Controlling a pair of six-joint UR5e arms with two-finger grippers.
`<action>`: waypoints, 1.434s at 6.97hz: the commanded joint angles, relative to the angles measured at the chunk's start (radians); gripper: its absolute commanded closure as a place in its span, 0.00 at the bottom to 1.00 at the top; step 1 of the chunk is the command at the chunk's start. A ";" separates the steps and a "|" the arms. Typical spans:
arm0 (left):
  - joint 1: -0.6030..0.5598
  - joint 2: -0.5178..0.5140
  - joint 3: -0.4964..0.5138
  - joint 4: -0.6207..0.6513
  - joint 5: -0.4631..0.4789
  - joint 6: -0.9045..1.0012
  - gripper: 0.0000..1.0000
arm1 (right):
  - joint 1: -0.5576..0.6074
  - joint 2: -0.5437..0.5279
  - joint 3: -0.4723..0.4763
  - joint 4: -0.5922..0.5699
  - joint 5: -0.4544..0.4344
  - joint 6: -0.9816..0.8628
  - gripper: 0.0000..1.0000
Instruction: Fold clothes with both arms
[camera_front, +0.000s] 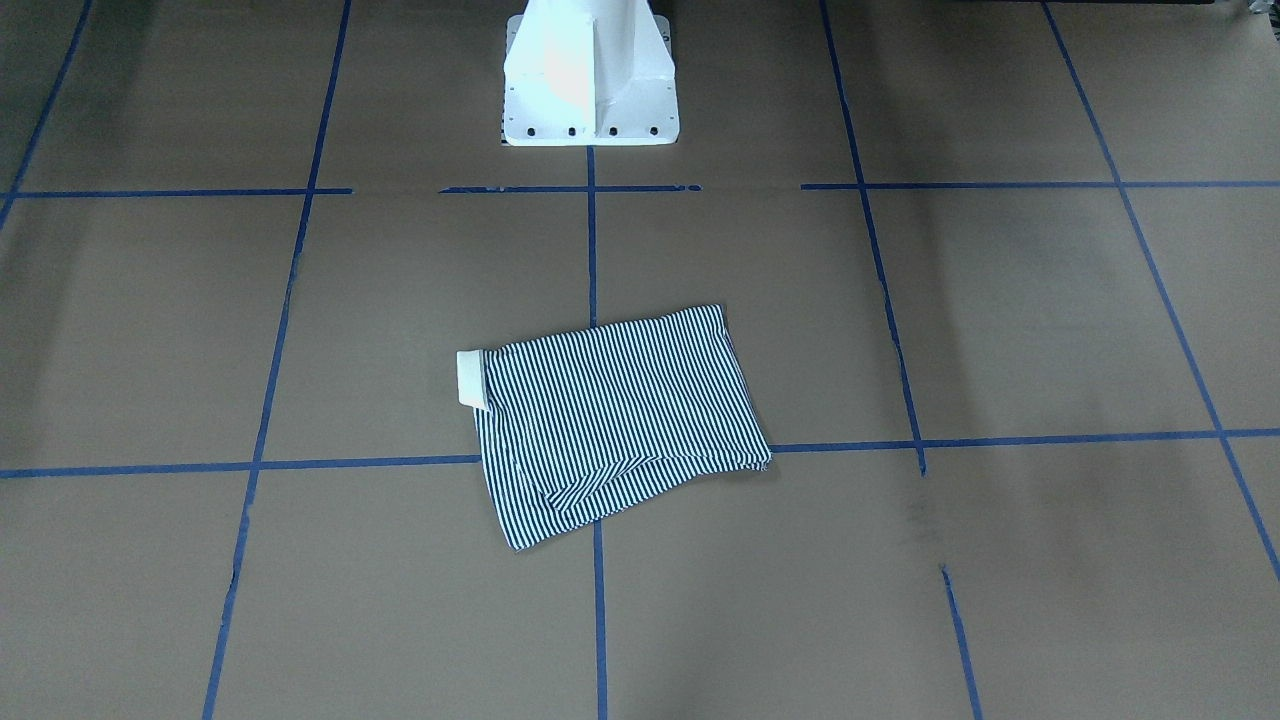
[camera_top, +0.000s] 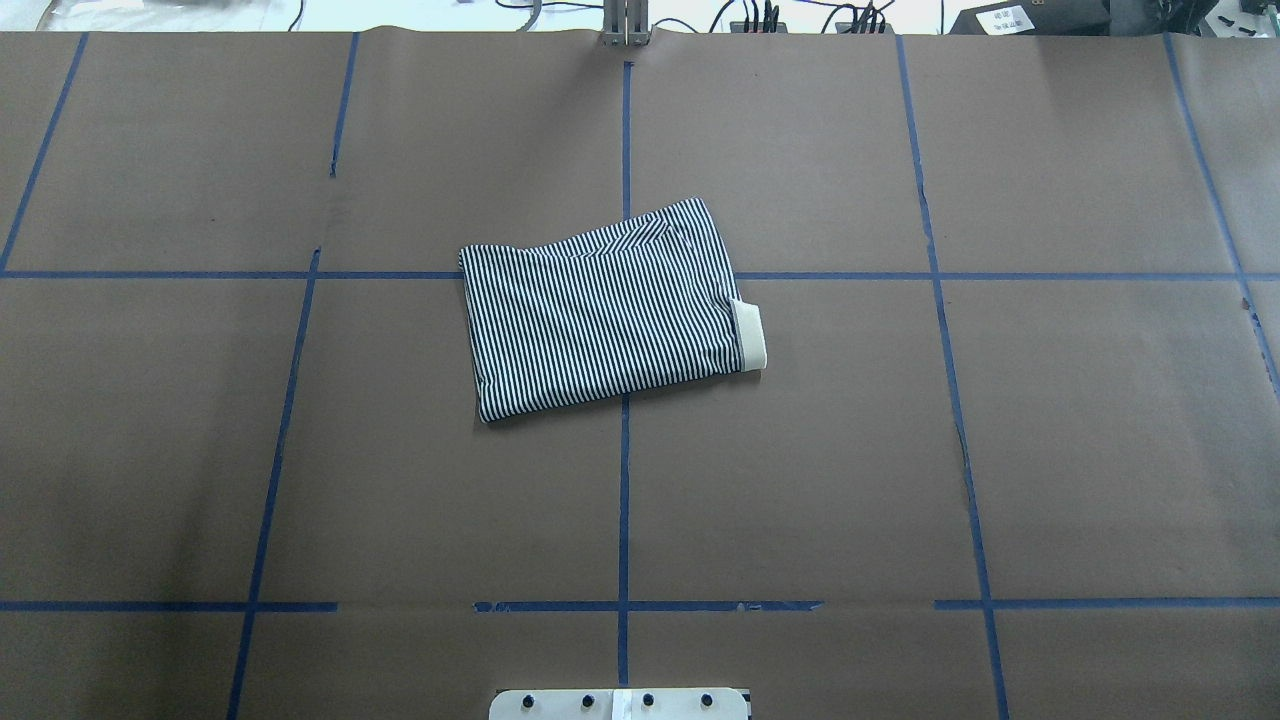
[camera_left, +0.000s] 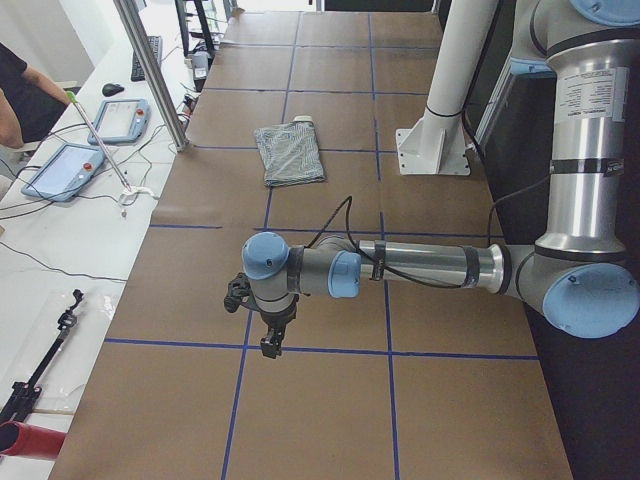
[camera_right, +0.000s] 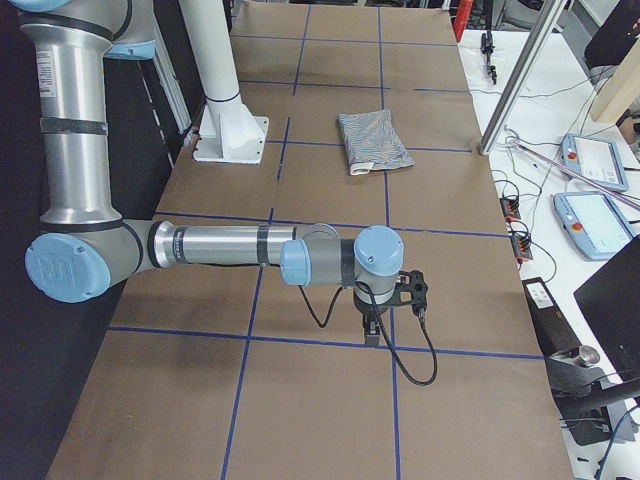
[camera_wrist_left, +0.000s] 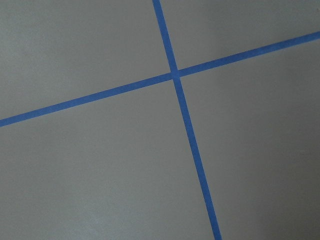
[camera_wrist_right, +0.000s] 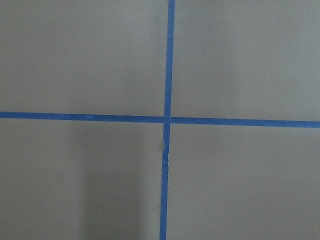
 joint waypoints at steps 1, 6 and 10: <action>0.000 -0.001 -0.007 0.002 -0.001 -0.033 0.00 | 0.000 -0.001 -0.014 0.006 0.002 0.012 0.00; 0.000 -0.004 -0.013 0.002 -0.001 -0.193 0.00 | 0.000 0.002 -0.017 0.009 0.002 0.004 0.00; 0.000 -0.007 -0.013 0.002 -0.004 -0.193 0.00 | 0.000 0.002 -0.020 0.007 0.002 0.009 0.00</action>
